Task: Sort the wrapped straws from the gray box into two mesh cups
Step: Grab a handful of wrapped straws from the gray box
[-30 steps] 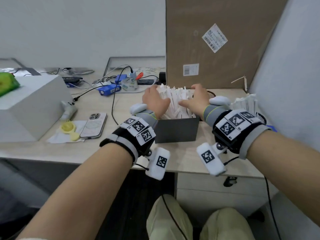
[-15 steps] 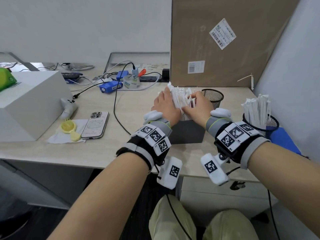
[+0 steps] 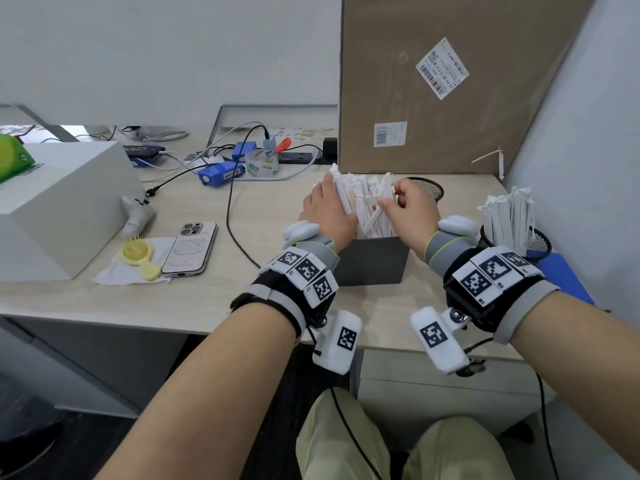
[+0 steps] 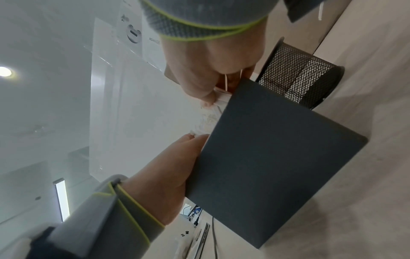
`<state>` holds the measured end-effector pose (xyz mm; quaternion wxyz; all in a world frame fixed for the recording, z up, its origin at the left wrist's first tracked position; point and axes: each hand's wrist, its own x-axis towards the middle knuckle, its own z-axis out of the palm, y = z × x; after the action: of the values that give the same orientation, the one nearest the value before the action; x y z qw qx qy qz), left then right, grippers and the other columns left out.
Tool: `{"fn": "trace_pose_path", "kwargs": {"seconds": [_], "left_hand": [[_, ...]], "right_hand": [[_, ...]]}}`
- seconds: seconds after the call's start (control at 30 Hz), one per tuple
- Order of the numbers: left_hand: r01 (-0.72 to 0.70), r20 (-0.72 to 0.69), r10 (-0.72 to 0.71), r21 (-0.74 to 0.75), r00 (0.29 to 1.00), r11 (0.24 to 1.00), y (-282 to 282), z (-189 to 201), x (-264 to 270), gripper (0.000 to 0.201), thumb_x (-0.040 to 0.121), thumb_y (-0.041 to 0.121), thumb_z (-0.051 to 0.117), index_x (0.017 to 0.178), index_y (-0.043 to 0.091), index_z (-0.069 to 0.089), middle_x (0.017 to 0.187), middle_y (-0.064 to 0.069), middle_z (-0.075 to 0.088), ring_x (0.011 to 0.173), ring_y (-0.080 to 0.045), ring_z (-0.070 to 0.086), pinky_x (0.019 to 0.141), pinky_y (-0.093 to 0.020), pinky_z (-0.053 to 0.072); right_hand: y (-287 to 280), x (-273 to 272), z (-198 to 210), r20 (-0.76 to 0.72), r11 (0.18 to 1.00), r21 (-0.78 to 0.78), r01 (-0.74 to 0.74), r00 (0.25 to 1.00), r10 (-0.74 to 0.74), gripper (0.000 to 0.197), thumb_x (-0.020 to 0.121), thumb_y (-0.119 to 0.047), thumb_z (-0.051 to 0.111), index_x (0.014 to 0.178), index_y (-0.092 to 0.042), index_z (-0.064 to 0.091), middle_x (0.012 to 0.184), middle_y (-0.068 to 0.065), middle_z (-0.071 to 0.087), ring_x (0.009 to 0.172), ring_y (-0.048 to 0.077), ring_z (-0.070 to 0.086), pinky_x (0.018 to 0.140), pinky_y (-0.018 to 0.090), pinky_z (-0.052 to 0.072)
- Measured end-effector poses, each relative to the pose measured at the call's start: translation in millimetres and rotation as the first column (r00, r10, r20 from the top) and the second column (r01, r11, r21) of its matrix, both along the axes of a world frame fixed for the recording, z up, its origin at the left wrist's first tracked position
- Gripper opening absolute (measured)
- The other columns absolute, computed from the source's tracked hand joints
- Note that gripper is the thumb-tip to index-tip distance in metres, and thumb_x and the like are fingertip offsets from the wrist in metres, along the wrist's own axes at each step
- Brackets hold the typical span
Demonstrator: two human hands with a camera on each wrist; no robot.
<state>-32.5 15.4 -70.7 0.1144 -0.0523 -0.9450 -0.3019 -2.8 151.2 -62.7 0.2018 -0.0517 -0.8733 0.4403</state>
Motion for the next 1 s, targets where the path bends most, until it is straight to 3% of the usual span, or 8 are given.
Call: {"fn": "trace_pose_path", "kwargs": {"seconds": [0.1,0.2,0.33,0.47,0.67,0.8,0.9,1.0], "left_hand": [[0.002,-0.011,-0.002,0.007,1.0,1.0,0.3,2.5,3.1,0.086,0.081,0.029,0.061,0.151,0.019,0.011,0.154,-0.006,0.024,0.14,-0.029,0.027,0.109,-0.046,0.03],[-0.011,-0.08,0.017,0.069,0.997,0.998,4.6,7.3,6.8,0.082,0.081,0.031,0.058,0.151,0.026,0.015,0.16,0.002,0.013,0.145,-0.023,0.015,0.113,-0.047,0.02],[0.091,-0.146,-0.072,0.131,0.987,0.987,7.4,10.9,12.1,0.066,0.079,0.035,0.052,0.143,0.028,0.035,0.156,0.008,0.026,0.145,-0.015,0.018,0.117,-0.048,0.011],[0.233,-0.134,-0.216,0.131,0.967,0.964,20.2,22.5,15.0,0.073,0.078,0.042,0.057,0.144,0.022,0.035,0.15,0.004,0.04,0.144,-0.015,0.024,0.119,-0.047,0.006],[0.324,0.018,-0.342,0.276,0.94,0.905,42.8,33.0,30.9,0.084,0.066,0.043,0.064,0.139,0.016,0.032,0.13,0.0,0.055,0.127,-0.022,0.046,0.116,-0.039,0.01],[0.246,0.06,-0.298,0.425,0.953,0.871,48.6,29.5,31.2,0.086,0.061,0.043,0.061,0.138,0.015,0.033,0.12,-0.009,0.061,0.116,-0.033,0.055,0.103,-0.047,0.04],[0.252,0.023,-0.301,0.489,0.953,0.835,51.4,25.2,29.6,0.07,0.065,0.038,0.057,0.128,0.014,0.043,0.111,-0.009,0.066,0.105,-0.029,0.061,0.092,-0.046,0.049],[0.299,-0.035,-0.333,0.536,0.942,0.79,49.7,20.6,24.2,0.049,0.077,0.027,0.052,0.125,0.017,0.049,0.109,-0.005,0.067,0.101,-0.022,0.064,0.091,-0.044,0.052]], "right_hand": [[2.3,2.1,5.4,-0.017,0.998,-0.055,0.013,1.0,-0.014,0.018,0.088,-0.025,0.061,0.1,-0.012,0.061,0.094,0.01,0.068,0.088,0.027,0.061,0.083,0.038,0.048],[4.3,4.9,14.0,-0.036,0.995,-0.099,0.02,0.999,-0.023,0.018,0.087,-0.023,0.062,0.099,-0.01,0.063,0.097,0.015,0.069,0.083,0.023,0.06,0.083,0.038,0.048],[8.1,6.8,19.6,-0.051,0.987,-0.162,0.014,0.998,-0.022,0.013,0.086,-0.023,0.064,0.095,-0.013,0.064,0.096,0.016,0.072,0.083,0.025,0.065,0.083,0.038,0.05],[9.5,8.2,31.8,-0.069,0.983,-0.181,0.0,0.998,-0.013,0.016,0.083,-0.026,0.065,0.095,-0.016,0.066,0.091,0.009,0.074,0.088,0.028,0.069,0.085,0.047,0.054],[0.2,12.4,47.2,-0.127,0.974,-0.225,-0.027,0.992,-0.002,0.014,0.087,-0.016,0.062,0.099,-0.011,0.066,0.088,0.007,0.072,0.085,0.023,0.069,0.085,0.042,0.055],[-5.0,13.0,51.5,-0.138,0.974,-0.224,-0.039,0.99,0.008,0.014,0.086,-0.015,0.063,0.099,-0.011,0.066,0.094,0.011,0.073,0.089,0.027,0.069,0.086,0.044,0.054],[-6.7,15.4,53.3,-0.15,0.966,-0.246,-0.074,0.988,0.038,0.006,0.087,-0.014,0.062,0.092,-0.014,0.064,0.092,0.012,0.072,0.089,0.028,0.069,0.086,0.043,0.055],[-4.6,18.2,56.0,-0.128,0.94,-0.305,-0.156,0.984,0.122,0.012,0.087,-0.019,0.064,0.079,-0.025,0.057,0.083,0.001,0.069,0.076,0.016,0.064,0.076,0.036,0.055]]}}
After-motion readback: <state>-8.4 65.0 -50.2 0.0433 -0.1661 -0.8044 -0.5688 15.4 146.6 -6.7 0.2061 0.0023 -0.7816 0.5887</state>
